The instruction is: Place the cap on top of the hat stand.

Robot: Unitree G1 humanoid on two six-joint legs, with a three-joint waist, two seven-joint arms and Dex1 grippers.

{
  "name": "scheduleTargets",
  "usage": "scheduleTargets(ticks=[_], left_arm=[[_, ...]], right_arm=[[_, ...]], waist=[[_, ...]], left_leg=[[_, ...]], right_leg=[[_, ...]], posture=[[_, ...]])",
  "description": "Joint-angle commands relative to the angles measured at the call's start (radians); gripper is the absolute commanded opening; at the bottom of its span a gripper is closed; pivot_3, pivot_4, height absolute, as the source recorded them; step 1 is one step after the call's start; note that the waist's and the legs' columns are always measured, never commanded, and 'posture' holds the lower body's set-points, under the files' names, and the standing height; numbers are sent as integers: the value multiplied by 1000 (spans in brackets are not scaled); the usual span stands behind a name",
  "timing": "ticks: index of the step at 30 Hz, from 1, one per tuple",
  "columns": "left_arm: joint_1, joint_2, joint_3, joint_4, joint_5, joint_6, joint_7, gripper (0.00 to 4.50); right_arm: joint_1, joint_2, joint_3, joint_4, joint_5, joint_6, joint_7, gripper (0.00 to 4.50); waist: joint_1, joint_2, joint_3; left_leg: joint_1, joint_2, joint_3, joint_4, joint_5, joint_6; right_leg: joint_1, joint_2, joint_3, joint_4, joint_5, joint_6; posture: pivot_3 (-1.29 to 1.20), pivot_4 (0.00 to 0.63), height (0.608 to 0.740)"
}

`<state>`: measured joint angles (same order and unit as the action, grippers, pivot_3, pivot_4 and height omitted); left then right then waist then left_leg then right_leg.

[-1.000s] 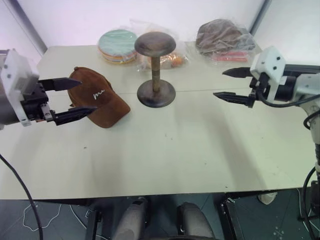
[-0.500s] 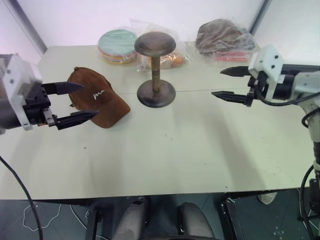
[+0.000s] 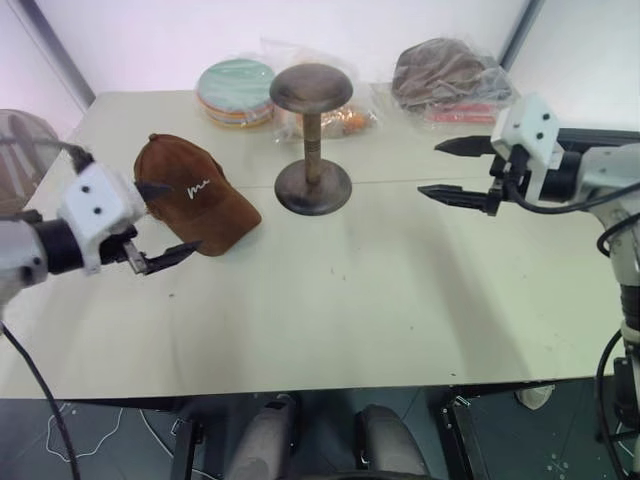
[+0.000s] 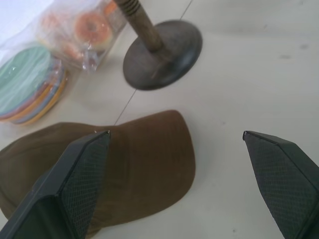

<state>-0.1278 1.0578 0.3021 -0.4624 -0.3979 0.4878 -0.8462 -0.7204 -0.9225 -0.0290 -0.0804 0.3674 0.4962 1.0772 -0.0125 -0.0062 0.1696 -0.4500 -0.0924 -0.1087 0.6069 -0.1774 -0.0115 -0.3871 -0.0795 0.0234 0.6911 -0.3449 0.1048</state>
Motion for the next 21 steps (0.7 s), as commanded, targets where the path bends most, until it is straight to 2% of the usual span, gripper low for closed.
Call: scheduleTargets(ticks=[1, 5, 8, 11, 13, 15, 21], left_arm=[[8, -45, -97, -47, 141, -91, 86, 4483], [33, -153, -266, -45, 327, -177, 206, 4483], [59, -187, -365, -13, 502, -269, 289, 4483], [72, -210, -411, 15, 634, -335, 358, 4483], [71, -224, -460, 54, 801, -372, 461, 4483], [70, -241, -482, 82, 909, -396, 532, 4483], [67, -323, -496, 187, 1082, -398, 675, 4483]], right_arm=[[-7, 0, -25, -45, 14, 4, -7, 3507], [1, 1, -24, -54, 14, 11, -11, 3507], [0, -1, -23, -61, 14, 19, -11, 3507], [-1, -3, -23, -69, 17, 27, -10, 3507], [-4, -4, -19, -73, 18, 34, -7, 3507], [-5, -5, -16, -78, 19, 39, -5, 3507], [-18, -5, -6, -76, 18, 44, 3, 3507]], waist=[[0, 0, 0], [1, 0, 0], [1, 0, 0], [1, 0, 0], [1, 0, 0], [3, 0, 0], [2, 0, 0]], left_leg=[[0, 0, 0, 0, 0, 0], [0, 0, 0, 0, 0, 0], [0, 0, 0, 0, 0, 1], [0, 0, 0, 0, 0, 1], [0, 0, 0, 0, 0, 1], [0, 0, 0, 0, 0, 1], [0, 0, 0, 0, -1, 1]], right_leg=[[0, 0, 0, 0, 0, 0], [1, 0, 0, -1, 0, 0], [0, 0, 0, -1, 0, 0], [0, 0, 0, -1, 0, 0], [0, 0, 0, -1, 0, 0], [1, 0, 0, -1, 0, 0], [1, 0, -1, -1, 0, 1]], posture=[[0, 150, 740], [0, 150, 740], [0, 150, 740], [0, 150, 740], [0, 150, 740], [0, 150, 740], [0, 150, 740]])
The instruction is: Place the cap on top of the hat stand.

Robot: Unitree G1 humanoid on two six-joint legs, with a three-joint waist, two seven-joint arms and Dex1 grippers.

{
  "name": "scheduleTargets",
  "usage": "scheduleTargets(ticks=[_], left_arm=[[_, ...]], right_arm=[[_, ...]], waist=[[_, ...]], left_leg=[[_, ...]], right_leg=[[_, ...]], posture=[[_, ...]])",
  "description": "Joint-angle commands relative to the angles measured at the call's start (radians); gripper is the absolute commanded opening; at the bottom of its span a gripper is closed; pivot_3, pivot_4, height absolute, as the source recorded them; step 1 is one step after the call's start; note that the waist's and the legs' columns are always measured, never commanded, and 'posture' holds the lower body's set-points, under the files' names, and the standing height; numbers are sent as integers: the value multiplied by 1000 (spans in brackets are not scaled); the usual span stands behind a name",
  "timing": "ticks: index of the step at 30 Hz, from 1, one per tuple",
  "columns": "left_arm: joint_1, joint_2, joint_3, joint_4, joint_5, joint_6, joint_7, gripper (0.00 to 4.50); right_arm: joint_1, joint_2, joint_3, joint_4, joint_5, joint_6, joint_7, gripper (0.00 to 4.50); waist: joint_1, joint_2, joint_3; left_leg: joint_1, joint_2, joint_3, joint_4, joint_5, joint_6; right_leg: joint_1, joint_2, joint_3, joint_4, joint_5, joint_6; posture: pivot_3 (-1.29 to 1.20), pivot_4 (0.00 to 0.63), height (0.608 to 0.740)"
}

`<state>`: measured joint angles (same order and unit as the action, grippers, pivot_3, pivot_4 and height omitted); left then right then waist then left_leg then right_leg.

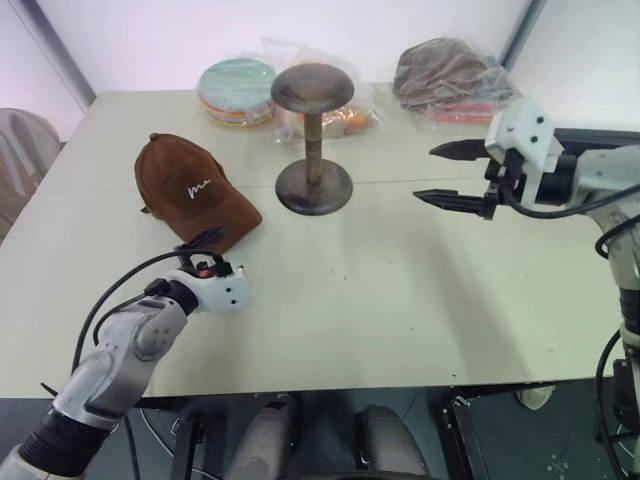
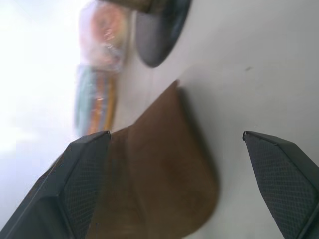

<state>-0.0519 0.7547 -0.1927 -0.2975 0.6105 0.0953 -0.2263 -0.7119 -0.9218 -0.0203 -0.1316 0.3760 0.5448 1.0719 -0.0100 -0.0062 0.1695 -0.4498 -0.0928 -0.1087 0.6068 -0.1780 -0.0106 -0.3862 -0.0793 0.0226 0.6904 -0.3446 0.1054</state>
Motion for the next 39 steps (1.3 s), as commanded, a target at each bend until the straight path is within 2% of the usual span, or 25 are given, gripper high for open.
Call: scheduleTargets(ticks=[1, 15, 27, 39], left_arm=[[-17, -36, 0, 38, 85, -1, 65, 4483], [-96, -214, -18, 239, 166, 59, 141, 4483], [-93, -266, 11, 347, 166, 129, 255, 4483], [-78, -260, 27, 400, 136, 141, 307, 4483]], right_arm=[[-29, -6, -13, -22, 9, -5, 10, 3507], [-32, -15, -20, -25, 6, 1, 18, 3507], [-44, -16, -13, -16, 1, -1, 22, 3507], [-44, -16, -12, -19, 0, 2, 27, 3507]], waist=[[0, 0, 0], [25, 1, -1], [21, 5, -3], [15, 9, -6]], left_leg=[[0, 0, 0, 0, 0, 0], [5, 0, -1, 2, 0, 0], [8, 0, -1, 2, -1, 1], [8, 0, -1, 2, -1, 1]], right_leg=[[0, 0, 0, 0, 0, 0], [7, 0, -1, 0, 0, 1], [8, 0, -1, 0, 0, 1], [8, 0, -1, 0, 0, 1]], posture=[[0, 150, 740], [0, 150, 740], [0, 150, 740], [0, 150, 740]])
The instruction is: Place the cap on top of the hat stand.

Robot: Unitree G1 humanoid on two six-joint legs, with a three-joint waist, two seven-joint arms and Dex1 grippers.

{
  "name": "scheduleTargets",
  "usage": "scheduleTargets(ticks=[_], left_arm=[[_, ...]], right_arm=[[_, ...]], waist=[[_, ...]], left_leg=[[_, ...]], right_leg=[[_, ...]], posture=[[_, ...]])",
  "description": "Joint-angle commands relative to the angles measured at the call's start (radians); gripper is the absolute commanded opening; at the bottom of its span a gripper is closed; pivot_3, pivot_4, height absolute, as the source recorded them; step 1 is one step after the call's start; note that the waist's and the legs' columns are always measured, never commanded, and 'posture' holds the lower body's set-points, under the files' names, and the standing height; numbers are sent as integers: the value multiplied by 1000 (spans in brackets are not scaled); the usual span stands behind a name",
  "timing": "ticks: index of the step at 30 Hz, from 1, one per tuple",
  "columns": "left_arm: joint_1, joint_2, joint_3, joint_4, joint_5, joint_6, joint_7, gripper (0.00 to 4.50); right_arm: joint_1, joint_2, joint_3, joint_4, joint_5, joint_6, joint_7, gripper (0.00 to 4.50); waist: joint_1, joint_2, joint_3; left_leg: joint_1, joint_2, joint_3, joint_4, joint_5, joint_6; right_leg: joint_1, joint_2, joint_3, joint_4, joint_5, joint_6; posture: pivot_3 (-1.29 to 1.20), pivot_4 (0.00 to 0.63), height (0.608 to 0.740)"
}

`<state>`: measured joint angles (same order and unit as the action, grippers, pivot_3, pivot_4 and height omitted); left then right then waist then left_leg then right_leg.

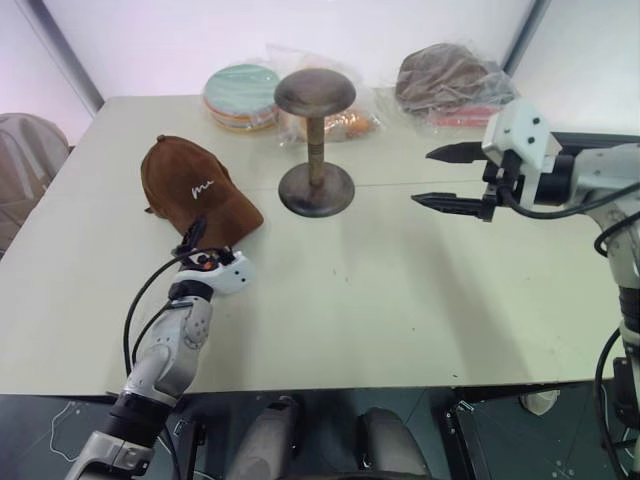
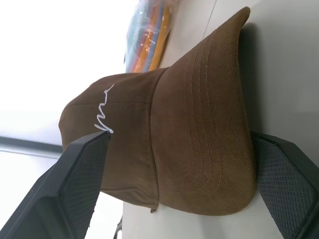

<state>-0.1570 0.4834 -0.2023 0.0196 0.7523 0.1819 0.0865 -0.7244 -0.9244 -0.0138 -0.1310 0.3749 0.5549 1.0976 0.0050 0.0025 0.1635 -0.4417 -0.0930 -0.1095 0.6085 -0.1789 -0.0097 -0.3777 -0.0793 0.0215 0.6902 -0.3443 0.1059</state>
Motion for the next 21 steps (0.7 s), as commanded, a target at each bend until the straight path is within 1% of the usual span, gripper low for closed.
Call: scheduleTargets(ticks=[1, 3, 4, 6, 8, 9, 12, 13, 18, 21], left_arm=[[25, 12, 36, 88, -8, 53, -4, 4483], [23, 13, 35, 96, -9, 50, -1, 4483], [22, 13, 34, 99, -10, 49, 1, 4241], [22, 14, 33, 103, -9, 46, 4, 3569], [22, 15, 33, 109, -9, 42, 7, 2592], [23, 16, 32, 112, -8, 39, 9, 2020], [25, 18, 39, 122, -12, 28, 19, 522], [25, 18, 41, 123, -13, 26, 23, 29], [24, 21, 59, 115, -11, 12, 55, 8], [24, 28, 79, 94, -6, -14, 106, 8]], right_arm=[[-31, -13, -19, -20, 1, -9, 1, 3507], [-30, -13, -20, -21, 1, -9, 0, 3507], [-29, -14, -20, -22, 1, -9, -1, 3507], [-27, -15, -22, -24, 1, -8, -2, 3507], [-25, -16, -24, -25, 1, -7, -3, 3507], [-24, -18, -25, -27, 1, -7, -3, 3507], [-22, -20, -26, -29, 0, -5, -5, 3507], [-21, -21, -27, -30, 1, -5, -4, 3507], [-21, -24, -28, -31, 2, -5, -5, 3507], [-23, -23, -26, -28, 1, -7, -5, 3507]], waist=[[-1, 1, -1], [-1, 2, -1], [-1, 2, -1], [-3, 2, -1], [-8, 2, -1], [-9, 4, -3], [-8, 12, -8], [-8, 12, -8], [-13, 12, -8], [-16, 12, -8]], left_leg=[[0, 0, 0, 0, 0, 0], [0, 0, 0, 0, 0, 0], [0, 0, 0, 0, 0, 0], [0, 0, 0, 0, 0, 0], [0, 0, 0, 0, 0, 0], [0, 0, 0, 0, 0, 0], [2, 0, 0, -1, 0, 0], [3, 0, 0, -1, 0, 0], [6, 0, 0, -2, 0, 0], [6, 0, 0, -3, 0, 0]], right_leg=[[0, 0, 0, 0, 0, 0], [0, 0, 0, 0, 0, 0], [0, 0, 0, 0, 0, 0], [0, 0, 0, 0, 0, 0], [0, 0, 0, 0, 0, 0], [0, 0, 0, 0, 0, 0], [2, 0, 0, 0, 0, 0], [3, 0, 0, 0, 0, 0], [5, 0, 0, -1, 0, 0], [5, 0, 0, -1, 0, 0]], posture=[[0, 150, 740], [0, 150, 740], [0, 150, 740], [0, 150, 740], [0, 150, 740], [0, 150, 740], [0, 150, 740], [0, 150, 740], [0, 150, 740], [0, 150, 740]])
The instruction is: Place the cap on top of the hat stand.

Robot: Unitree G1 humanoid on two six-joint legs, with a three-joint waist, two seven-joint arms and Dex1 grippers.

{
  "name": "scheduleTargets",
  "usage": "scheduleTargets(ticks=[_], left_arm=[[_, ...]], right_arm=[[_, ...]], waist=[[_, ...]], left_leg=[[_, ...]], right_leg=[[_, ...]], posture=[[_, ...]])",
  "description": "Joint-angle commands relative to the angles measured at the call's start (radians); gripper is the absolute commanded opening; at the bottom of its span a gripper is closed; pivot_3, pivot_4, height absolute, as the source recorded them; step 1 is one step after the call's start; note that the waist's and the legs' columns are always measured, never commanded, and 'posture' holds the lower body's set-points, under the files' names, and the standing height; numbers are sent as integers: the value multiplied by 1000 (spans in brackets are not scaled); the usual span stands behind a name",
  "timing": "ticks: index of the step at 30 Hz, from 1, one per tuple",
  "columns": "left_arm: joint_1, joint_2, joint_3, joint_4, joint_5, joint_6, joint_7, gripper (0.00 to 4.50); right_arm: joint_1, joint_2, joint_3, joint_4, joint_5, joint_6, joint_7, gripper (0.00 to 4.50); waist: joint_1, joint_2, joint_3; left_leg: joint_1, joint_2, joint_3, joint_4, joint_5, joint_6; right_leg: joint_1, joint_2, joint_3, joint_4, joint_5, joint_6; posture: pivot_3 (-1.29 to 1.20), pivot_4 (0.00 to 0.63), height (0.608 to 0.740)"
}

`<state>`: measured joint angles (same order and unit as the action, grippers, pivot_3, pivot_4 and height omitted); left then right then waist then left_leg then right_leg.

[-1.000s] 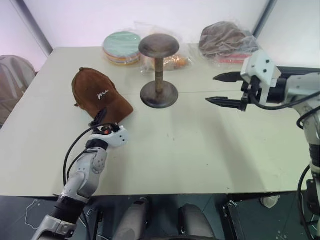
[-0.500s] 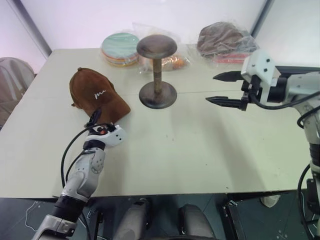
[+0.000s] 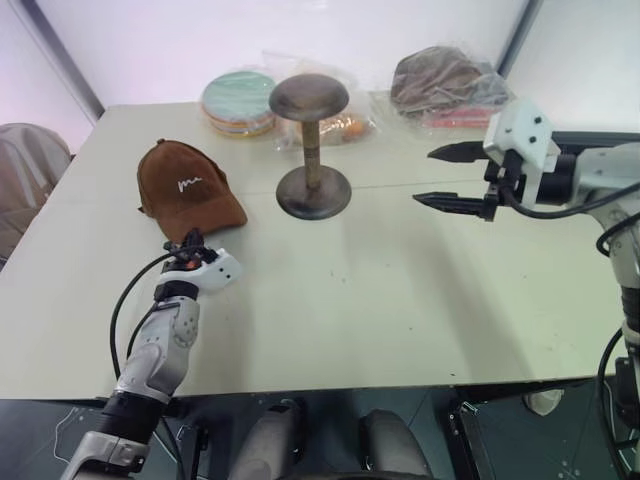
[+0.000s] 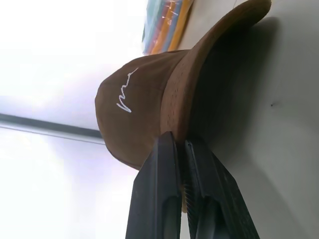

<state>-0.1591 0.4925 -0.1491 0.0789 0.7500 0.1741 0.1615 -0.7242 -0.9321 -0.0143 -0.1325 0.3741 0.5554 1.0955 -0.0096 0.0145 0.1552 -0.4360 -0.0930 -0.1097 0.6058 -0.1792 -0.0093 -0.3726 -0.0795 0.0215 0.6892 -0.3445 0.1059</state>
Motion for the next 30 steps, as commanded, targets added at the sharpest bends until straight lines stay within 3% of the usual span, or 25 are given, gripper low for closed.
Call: scheduleTargets(ticks=[1, 8, 16, 23, 30], left_arm=[[26, 21, 36, 23, -2, -19, 54, 8], [36, 23, 91, -107, -4, -143, 191, 8], [3, -9, 129, -230, -7, -190, 222, 8], [-126, -19, 139, -285, 9, -183, 186, 8], [-347, -47, 96, -265, 13, -195, 159, 8]], right_arm=[[-24, -15, -24, -25, 1, -9, -2, 3507], [-36, -9, -16, -11, -7, -18, 1, 3507], [-56, 1, 1, 12, -22, -39, 12, 3507], [-86, 10, 17, 44, -37, -63, 21, 3507], [-105, 10, 21, 69, -46, -83, 27, 3507]], waist=[[-2, 0, 0], [3, -4, 2], [24, -5, 3], [23, -7, 4], [23, -7, 5]], left_leg=[[0, 0, 0, 0, 0, 0], [-5, 0, 0, 1, 0, 0], [-8, -1, 0, 2, 0, 0], [-8, -1, 0, 3, 0, 0], [-8, -1, 0, 3, 0, 0]], right_leg=[[0, 0, 0, 0, 0, 0], [-4, 0, 0, -1, 0, 0], [-5, -1, -1, -2, 1, 1], [-5, -1, -1, -2, 1, 1], [-5, 0, -2, -2, 1, 2]], posture=[[0, 150, 740], [0, 150, 740], [0, 150, 740], [0, 150, 740], [0, 150, 740]])
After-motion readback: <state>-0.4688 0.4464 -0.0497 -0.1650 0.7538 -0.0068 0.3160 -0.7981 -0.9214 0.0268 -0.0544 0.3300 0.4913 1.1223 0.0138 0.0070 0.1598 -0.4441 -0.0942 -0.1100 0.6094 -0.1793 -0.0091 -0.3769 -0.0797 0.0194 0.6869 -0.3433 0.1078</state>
